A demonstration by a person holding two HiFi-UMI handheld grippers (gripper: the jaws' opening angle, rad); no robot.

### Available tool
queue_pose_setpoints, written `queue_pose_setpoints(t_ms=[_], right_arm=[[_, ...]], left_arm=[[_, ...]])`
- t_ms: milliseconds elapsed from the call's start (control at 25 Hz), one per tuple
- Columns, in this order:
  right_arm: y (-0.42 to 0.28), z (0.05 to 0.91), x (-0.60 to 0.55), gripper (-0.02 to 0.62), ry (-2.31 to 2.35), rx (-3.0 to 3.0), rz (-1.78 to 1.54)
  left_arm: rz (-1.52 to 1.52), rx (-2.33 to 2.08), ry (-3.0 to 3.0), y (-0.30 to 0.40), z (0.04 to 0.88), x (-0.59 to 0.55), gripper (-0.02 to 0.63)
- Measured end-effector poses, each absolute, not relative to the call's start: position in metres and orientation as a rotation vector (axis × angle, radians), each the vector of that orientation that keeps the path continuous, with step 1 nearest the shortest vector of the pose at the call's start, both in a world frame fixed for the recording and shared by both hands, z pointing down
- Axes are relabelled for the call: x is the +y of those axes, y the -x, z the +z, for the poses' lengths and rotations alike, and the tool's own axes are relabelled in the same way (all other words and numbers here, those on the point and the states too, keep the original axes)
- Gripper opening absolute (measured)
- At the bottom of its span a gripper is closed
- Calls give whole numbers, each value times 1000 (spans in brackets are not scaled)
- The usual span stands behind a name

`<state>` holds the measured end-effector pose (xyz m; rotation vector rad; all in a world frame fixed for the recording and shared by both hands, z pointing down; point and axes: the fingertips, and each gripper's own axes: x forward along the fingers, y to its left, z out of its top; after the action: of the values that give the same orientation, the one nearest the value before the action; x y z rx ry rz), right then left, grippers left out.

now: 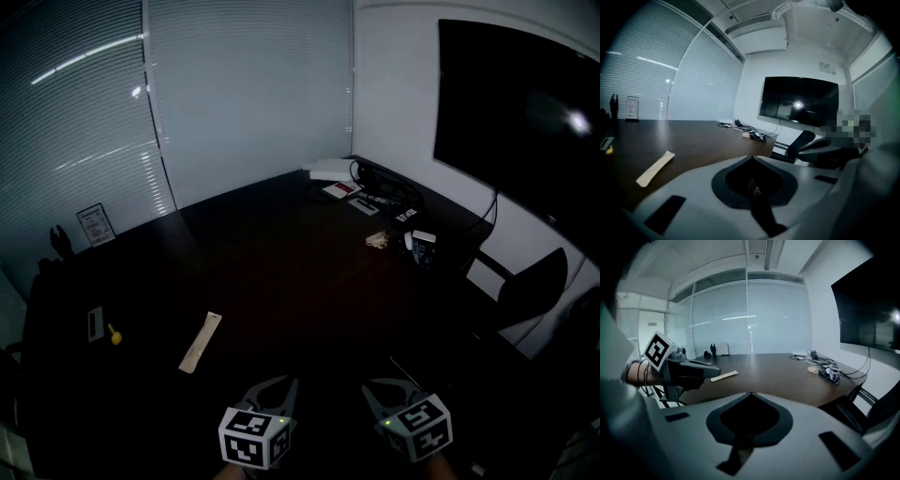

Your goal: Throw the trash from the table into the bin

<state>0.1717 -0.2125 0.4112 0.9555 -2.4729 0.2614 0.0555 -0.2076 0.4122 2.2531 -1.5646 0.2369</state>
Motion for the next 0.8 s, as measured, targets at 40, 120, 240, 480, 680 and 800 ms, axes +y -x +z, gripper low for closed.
queue_pose_setpoints(t_ms=[40,120,240,480,680,800], right_arm=[[-156,404,-211,8,-920,-2499,256],[-125,391,-205,8,-849,-2541,236],[-71,379,-184,8,-730,-2584,205],[39,371,-137,6,-474,-2671,194],[96,368,-111,6,-353,-2710,202],[115,369,-99,6,-315,-2715,190]], left_arm=[[221,-1624,-2221,-34,405,-201,-2],[189,-1733,-2154,7,393,-184,-2],[148,-1872,-2037,66,379,-144,-2],[94,-2134,-1776,174,371,-61,-2],[44,-2240,-1637,227,368,-14,-2],[32,-2274,-1589,243,368,0,-2]])
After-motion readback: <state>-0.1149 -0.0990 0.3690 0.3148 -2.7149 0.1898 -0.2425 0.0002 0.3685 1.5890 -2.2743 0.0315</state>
